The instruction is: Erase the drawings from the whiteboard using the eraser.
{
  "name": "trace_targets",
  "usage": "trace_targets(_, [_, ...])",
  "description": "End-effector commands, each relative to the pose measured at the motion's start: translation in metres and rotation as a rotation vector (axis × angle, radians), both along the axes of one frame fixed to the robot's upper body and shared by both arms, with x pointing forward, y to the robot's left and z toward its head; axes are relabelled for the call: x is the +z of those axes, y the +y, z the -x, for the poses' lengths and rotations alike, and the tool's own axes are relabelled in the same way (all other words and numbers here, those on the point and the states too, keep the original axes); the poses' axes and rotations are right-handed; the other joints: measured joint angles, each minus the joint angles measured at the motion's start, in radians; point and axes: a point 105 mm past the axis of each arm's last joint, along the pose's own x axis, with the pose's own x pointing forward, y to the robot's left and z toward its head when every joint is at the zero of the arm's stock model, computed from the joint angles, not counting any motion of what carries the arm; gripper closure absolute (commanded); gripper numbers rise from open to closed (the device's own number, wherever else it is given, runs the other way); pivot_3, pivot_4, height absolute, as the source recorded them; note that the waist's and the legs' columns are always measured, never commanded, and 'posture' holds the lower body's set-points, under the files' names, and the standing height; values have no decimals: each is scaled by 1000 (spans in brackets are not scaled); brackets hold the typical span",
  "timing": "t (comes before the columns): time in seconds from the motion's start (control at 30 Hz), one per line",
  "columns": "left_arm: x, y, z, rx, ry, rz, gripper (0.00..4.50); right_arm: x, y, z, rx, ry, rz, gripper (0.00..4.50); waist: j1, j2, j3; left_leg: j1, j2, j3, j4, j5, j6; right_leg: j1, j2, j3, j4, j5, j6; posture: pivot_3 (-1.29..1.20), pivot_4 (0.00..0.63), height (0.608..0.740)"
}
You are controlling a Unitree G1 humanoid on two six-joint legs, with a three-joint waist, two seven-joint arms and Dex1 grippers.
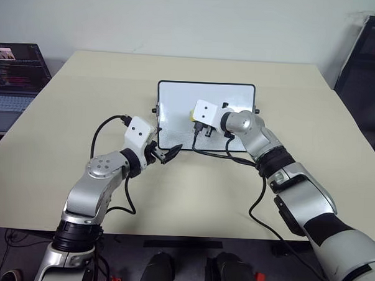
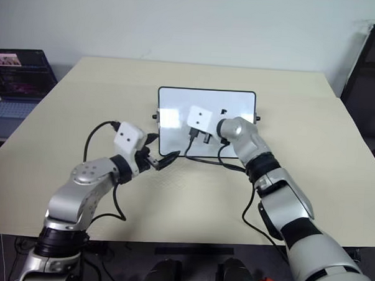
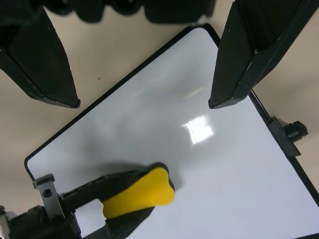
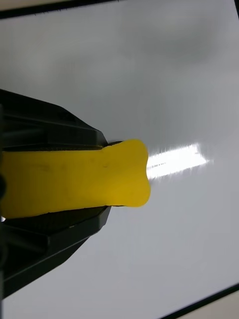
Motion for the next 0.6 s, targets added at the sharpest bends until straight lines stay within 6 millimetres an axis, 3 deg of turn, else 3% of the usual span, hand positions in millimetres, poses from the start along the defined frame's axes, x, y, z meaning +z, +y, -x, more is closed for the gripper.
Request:
trace_targets(0.03, [10, -7, 1, -23, -31, 2, 0, -22, -1, 8, 22, 63, 51, 3380, -3, 0, 0, 0, 0, 0, 0, 0, 0, 0, 0, 0, 0, 0, 0, 0, 150, 740])
trace_targets(0.17, [9, -6, 3, -21, -26, 2, 0, -11, -1, 8, 19, -24, 0, 3380, -7, 0, 0, 0, 0, 0, 0, 0, 0, 0, 0, 0, 0, 0, 0, 0, 150, 740])
trace_targets(0.33, [9, -5, 3, -36, -30, -2, 0, 13, -17, 10, -67, -45, -233, 3380, -2, 0, 0, -1, 0, 0, 0, 0, 0, -1, 0, 0, 0, 0, 0, 0, 150, 740])
trace_targets(0.5, [8, -22, 13, -191, -86, -75, 0, 32, -68, 42, -213, 6, -551, 3380, 10, 0, 0, -6, 0, -2, -1, 0, 0, -3, 0, -2, -5, 0, 0, 0, 150, 740])
trace_targets(0.6, [5, -43, 20, -341, -95, -102, 0, 24, -118, 76, -417, 33, -699, 3380, 23, 1, 0, -10, 1, -3, -2, -1, -1, -5, 0, -4, -9, 0, 0, 0, 150, 740])
